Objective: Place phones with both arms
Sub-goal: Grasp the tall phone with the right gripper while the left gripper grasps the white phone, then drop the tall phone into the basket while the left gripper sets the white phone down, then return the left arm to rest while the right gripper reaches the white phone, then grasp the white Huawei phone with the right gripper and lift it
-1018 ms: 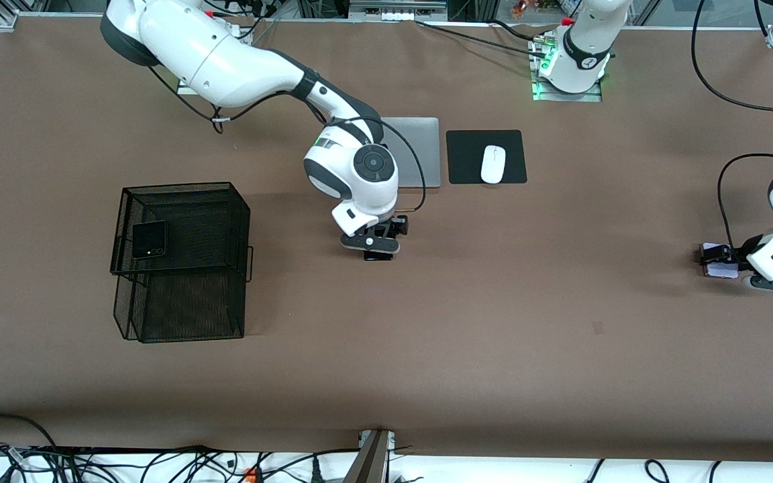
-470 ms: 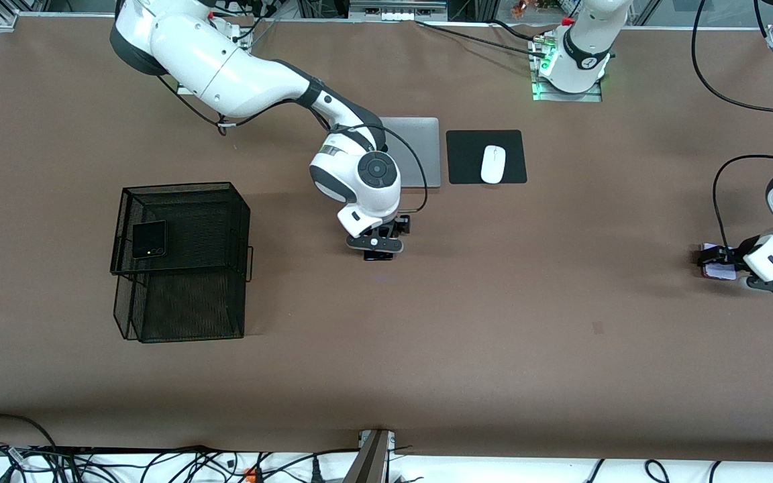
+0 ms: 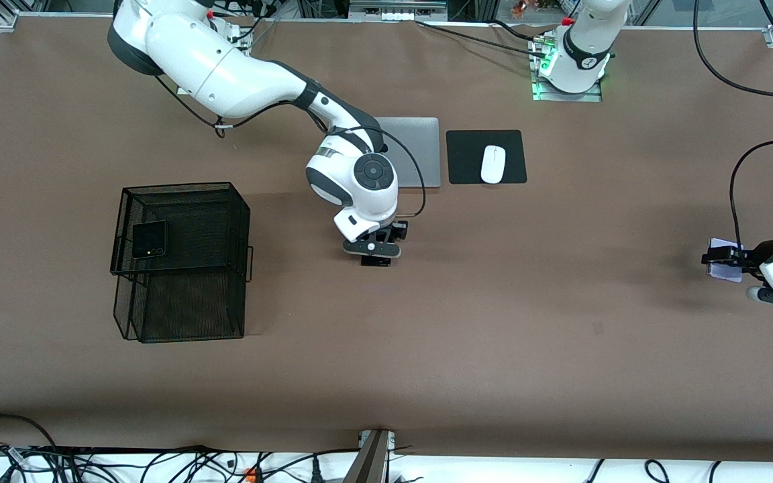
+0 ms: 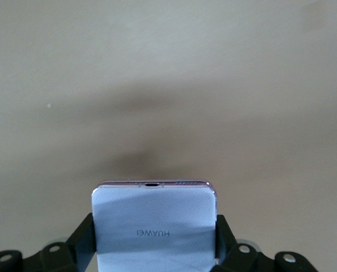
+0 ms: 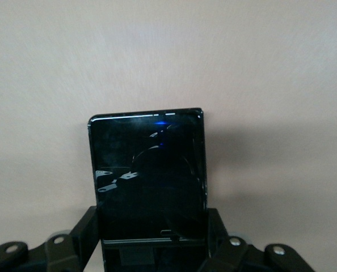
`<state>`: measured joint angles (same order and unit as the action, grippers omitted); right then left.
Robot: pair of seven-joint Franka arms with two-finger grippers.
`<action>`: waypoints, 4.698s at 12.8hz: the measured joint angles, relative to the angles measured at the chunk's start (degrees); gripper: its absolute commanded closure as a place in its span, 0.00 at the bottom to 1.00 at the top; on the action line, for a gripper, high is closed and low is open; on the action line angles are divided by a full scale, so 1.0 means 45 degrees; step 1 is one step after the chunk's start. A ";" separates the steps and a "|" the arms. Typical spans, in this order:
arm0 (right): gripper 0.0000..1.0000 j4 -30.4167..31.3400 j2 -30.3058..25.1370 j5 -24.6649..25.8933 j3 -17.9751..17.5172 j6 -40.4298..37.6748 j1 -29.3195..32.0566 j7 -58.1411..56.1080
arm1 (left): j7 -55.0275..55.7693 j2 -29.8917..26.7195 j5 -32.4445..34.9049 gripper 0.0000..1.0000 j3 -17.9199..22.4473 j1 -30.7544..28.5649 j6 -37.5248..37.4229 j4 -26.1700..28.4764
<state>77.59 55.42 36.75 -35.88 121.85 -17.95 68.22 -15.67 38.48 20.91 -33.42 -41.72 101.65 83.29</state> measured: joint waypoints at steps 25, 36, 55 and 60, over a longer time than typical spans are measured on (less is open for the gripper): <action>0.00 0.6948 -0.8160 -0.8316 0.7583 -0.1646 0.2268 -1.4262 | 1.2165 0.3735 -0.3863 0.00 0.2854 1.5351 0.7899 -0.1555; 0.00 0.2698 -0.8195 -0.8544 0.6703 -0.4305 0.2215 -1.1975 | 0.8995 -0.0783 -0.3457 0.00 0.3250 1.0594 0.0286 -0.2188; 0.00 -0.0917 -0.0371 -0.1948 0.2657 -0.0234 -0.1744 -0.0474 | 0.1264 -0.7259 -0.3997 0.00 0.7992 0.9269 -0.0584 0.2098; 0.08 -0.0904 0.0256 -0.1940 0.2656 0.0040 -0.1742 -0.0474 | 0.1301 -0.7268 -0.3997 0.00 0.7977 0.9272 -0.0583 0.2096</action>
<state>73.52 56.57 28.02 -23.92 122.03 -25.79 66.08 -9.82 5.78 2.92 2.47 0.00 99.03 92.72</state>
